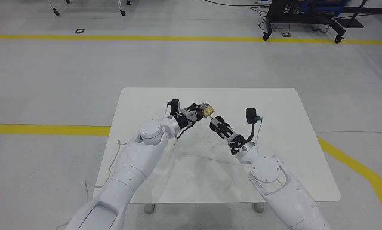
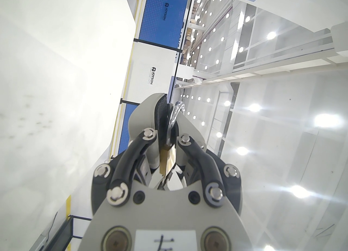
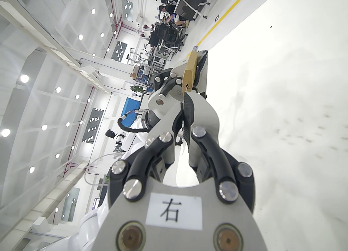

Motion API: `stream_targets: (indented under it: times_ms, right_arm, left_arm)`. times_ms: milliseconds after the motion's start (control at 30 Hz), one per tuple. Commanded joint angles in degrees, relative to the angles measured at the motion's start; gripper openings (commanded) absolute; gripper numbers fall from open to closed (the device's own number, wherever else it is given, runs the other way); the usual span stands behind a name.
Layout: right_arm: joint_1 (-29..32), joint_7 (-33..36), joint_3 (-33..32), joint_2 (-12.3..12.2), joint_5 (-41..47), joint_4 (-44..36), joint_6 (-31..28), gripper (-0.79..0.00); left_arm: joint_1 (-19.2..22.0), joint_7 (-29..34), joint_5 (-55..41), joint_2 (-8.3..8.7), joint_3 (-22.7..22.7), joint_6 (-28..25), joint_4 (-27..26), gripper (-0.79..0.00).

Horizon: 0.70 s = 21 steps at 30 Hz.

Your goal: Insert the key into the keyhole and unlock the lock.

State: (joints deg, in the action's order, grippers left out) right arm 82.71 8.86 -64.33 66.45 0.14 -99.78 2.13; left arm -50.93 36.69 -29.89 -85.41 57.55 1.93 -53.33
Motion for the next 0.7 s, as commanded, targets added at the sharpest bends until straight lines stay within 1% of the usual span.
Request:
stream_targets:
  times_ms: [0,433,667]
  right_arm:
    - [0.1,0.12,-0.19,0.07,0.43,-0.11,-0.03,-0.785]
    - [0.8,-2.06,-1.22,0.66,0.29,0.15,0.72,-0.785]
    - [0.45,-0.56,-1.26,0.9,0.14,0.28,1.91,-0.785]
  left_arm:
    - [-0.07,0.04,0.73,0.02,-0.16,-0.22,-0.16,-0.785]
    - [-0.47,-1.49,2.25,-0.1,-0.25,-0.53,-0.76,-0.785]
    - [-0.69,-2.84,4.07,-0.08,-0.36,-1.3,-1.31,-0.785]
